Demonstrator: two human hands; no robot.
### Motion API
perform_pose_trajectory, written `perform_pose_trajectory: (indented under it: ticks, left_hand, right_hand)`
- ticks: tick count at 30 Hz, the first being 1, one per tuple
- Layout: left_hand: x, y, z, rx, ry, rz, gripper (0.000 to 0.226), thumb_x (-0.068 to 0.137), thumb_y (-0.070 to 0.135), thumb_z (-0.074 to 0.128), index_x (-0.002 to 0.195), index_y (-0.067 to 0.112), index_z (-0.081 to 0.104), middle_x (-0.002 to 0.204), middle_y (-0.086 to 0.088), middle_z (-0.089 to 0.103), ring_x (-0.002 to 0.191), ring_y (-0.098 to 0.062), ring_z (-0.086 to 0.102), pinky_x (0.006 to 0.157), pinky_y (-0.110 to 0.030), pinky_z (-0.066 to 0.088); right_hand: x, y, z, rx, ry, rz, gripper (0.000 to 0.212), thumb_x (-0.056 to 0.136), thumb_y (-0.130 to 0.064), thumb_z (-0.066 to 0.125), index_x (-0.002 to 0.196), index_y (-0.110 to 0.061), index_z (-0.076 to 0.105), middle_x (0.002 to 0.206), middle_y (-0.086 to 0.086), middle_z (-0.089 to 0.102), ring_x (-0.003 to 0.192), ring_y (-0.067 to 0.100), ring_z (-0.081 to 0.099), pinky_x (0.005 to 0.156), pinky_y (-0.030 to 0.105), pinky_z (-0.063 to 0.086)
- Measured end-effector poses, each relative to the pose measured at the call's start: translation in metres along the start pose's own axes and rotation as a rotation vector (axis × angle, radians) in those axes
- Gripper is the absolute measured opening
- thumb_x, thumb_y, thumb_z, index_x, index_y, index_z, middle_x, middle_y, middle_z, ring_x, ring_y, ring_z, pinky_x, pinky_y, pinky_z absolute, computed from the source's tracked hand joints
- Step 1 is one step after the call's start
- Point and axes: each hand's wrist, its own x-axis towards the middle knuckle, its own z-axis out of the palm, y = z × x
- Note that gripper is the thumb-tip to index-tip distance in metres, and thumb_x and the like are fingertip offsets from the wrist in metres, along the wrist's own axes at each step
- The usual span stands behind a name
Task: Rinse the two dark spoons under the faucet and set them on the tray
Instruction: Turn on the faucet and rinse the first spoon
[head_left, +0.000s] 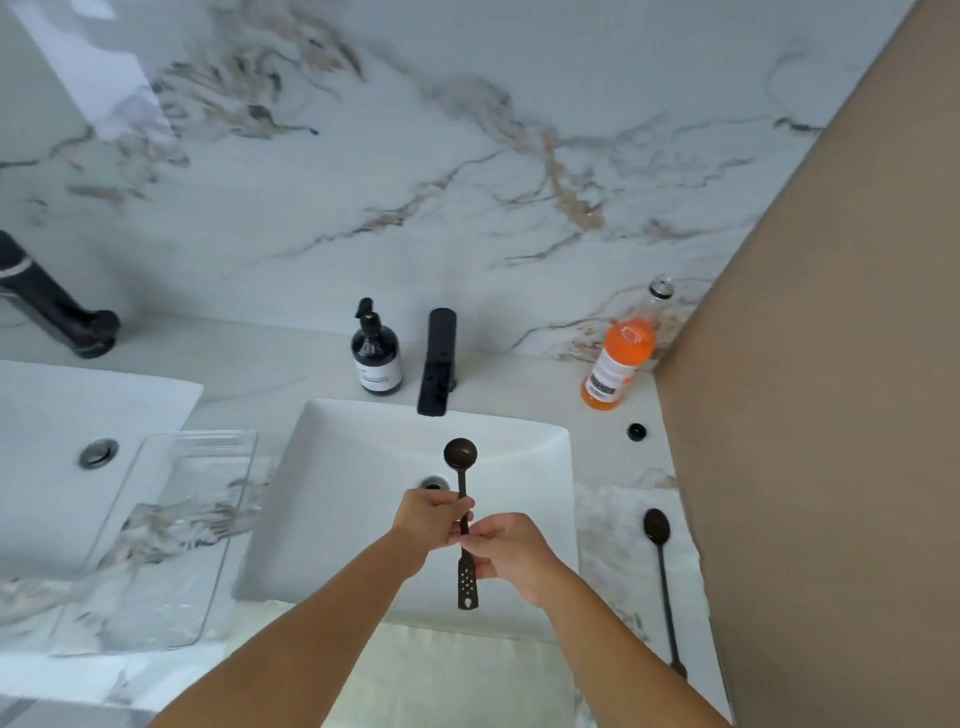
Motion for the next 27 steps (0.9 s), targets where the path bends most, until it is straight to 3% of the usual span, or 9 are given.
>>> perform_pose_trajectory:
  ticks: [6, 9, 13, 16, 19, 27]
  left_hand:
    - [0.021, 0.015, -0.051, 0.010, -0.073, 0.007, 0.015, 0.089, 0.007, 0.069, 0.094, -0.005, 0.076, 0.075, -0.011, 0.068, 0.061, -0.019, 0.057, 0.057, -0.022, 0.052]
    - [0.030, 0.019, -0.064, 0.001, -0.124, -0.008, 0.014, 0.089, 0.006, 0.068, 0.088, -0.004, 0.077, 0.068, -0.007, 0.064, 0.050, -0.014, 0.047, 0.052, -0.020, 0.046]
    - [0.036, 0.022, -0.070, 0.001, -0.152, -0.033, 0.020, 0.088, 0.006, 0.069, 0.070, 0.007, 0.077, 0.057, 0.000, 0.061, 0.042, -0.010, 0.043, 0.050, -0.020, 0.043]
    - [0.039, 0.024, -0.070, 0.015, -0.142, -0.030, 0.023, 0.087, 0.007, 0.070, 0.065, 0.009, 0.077, 0.059, -0.001, 0.062, 0.050, -0.013, 0.045, 0.055, -0.022, 0.046]
    - [0.043, 0.024, -0.067, 0.014, -0.114, -0.023, 0.024, 0.087, 0.008, 0.070, 0.064, 0.008, 0.077, 0.062, -0.003, 0.061, 0.057, -0.017, 0.046, 0.060, -0.025, 0.046]
    - [0.042, 0.015, -0.051, -0.024, -0.065, -0.049, 0.010, 0.086, 0.011, 0.072, 0.079, 0.007, 0.077, 0.068, -0.005, 0.066, 0.051, -0.013, 0.048, 0.055, -0.022, 0.046]
  right_hand:
    - [0.025, -0.032, 0.035, -0.034, -0.034, 0.049, 0.008, 0.087, -0.009, 0.069, 0.089, -0.002, 0.069, 0.078, 0.013, 0.068, 0.066, 0.025, 0.070, 0.067, 0.034, 0.061]
    - [0.037, -0.053, 0.030, -0.067, 0.014, 0.066, 0.007, 0.087, -0.010, 0.068, 0.086, -0.003, 0.068, 0.079, 0.014, 0.067, 0.066, 0.026, 0.067, 0.066, 0.034, 0.060]
    - [0.054, -0.090, 0.019, -0.042, 0.212, -0.012, 0.009, 0.088, -0.010, 0.068, 0.091, -0.002, 0.067, 0.080, 0.015, 0.069, 0.061, 0.026, 0.067, 0.070, 0.040, 0.062]
    - [0.067, -0.133, 0.012, 0.003, 0.378, -0.145, 0.017, 0.089, -0.022, 0.063, 0.090, -0.006, 0.066, 0.081, 0.011, 0.072, 0.056, 0.023, 0.069, 0.070, 0.041, 0.063]
    - [0.078, -0.179, 0.013, 0.039, 0.350, -0.214, 0.026, 0.090, -0.034, 0.061, 0.091, -0.009, 0.064, 0.074, 0.008, 0.071, 0.051, 0.023, 0.069, 0.059, 0.036, 0.061]
    - [0.094, -0.207, 0.017, -0.223, 0.277, -0.076, 0.028, 0.093, -0.034, 0.058, 0.085, -0.007, 0.056, 0.070, 0.013, 0.069, 0.044, 0.021, 0.056, 0.041, 0.026, 0.044]
